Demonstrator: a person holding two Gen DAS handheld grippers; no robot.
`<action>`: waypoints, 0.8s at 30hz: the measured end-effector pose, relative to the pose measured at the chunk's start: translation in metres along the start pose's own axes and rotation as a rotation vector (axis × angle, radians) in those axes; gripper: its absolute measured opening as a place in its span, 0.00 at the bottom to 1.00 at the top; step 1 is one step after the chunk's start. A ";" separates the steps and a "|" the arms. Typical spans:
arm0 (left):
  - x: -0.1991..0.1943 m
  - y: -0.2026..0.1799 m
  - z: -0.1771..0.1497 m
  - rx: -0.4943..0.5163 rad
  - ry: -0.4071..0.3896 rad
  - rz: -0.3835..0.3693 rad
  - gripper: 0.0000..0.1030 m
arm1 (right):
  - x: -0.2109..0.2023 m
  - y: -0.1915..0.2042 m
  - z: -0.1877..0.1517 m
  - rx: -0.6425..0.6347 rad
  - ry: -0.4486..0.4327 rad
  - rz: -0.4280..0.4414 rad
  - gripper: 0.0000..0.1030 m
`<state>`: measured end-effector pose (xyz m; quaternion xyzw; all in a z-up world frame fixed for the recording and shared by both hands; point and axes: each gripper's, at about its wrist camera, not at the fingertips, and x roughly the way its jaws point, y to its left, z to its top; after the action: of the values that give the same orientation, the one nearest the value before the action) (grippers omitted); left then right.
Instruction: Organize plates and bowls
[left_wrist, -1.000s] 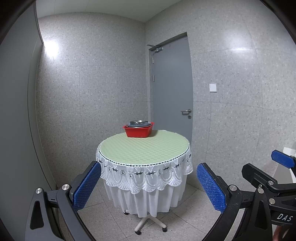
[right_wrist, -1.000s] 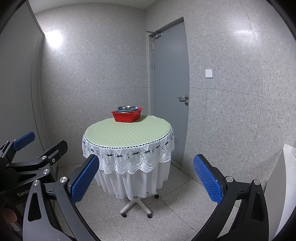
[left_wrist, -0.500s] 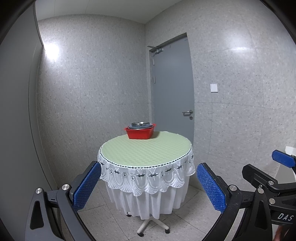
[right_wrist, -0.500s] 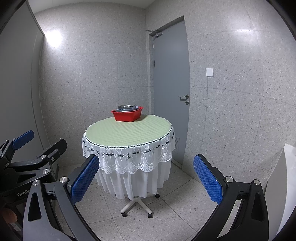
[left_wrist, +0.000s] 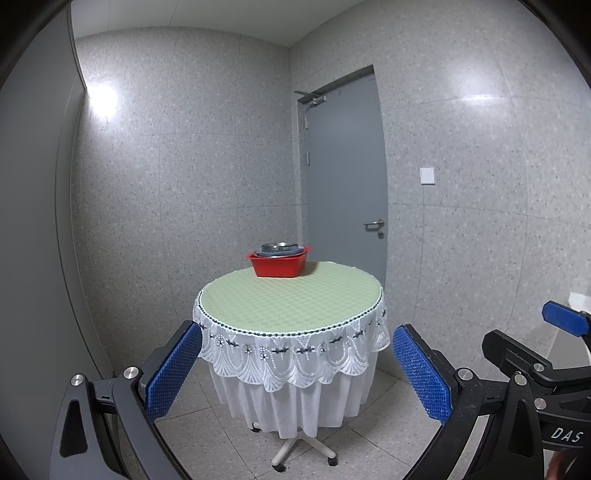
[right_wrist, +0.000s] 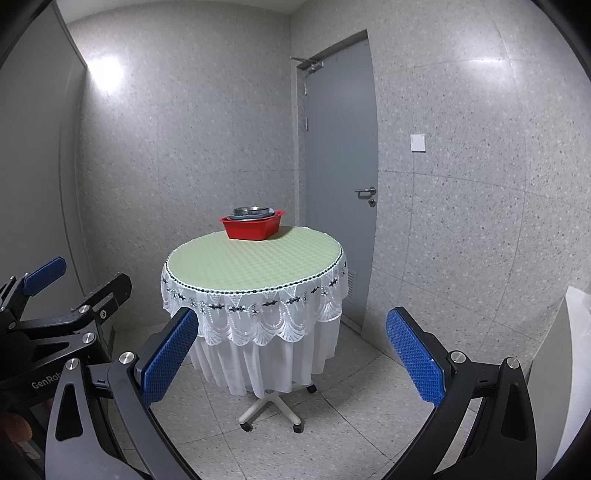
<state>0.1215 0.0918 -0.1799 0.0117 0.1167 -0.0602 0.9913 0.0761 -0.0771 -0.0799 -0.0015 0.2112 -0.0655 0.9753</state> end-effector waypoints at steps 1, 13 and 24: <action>0.000 0.000 0.000 0.001 0.000 0.000 0.99 | 0.000 0.000 0.000 -0.001 -0.001 -0.002 1.00; -0.004 -0.001 0.021 0.011 0.025 -0.010 0.99 | -0.002 -0.003 0.015 0.011 0.025 -0.013 1.00; -0.022 0.017 0.049 0.023 0.029 -0.040 0.99 | -0.018 0.014 0.035 0.027 0.048 -0.045 1.00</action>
<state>0.1134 0.1097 -0.1265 0.0218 0.1308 -0.0813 0.9878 0.0760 -0.0617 -0.0414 0.0085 0.2334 -0.0905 0.9681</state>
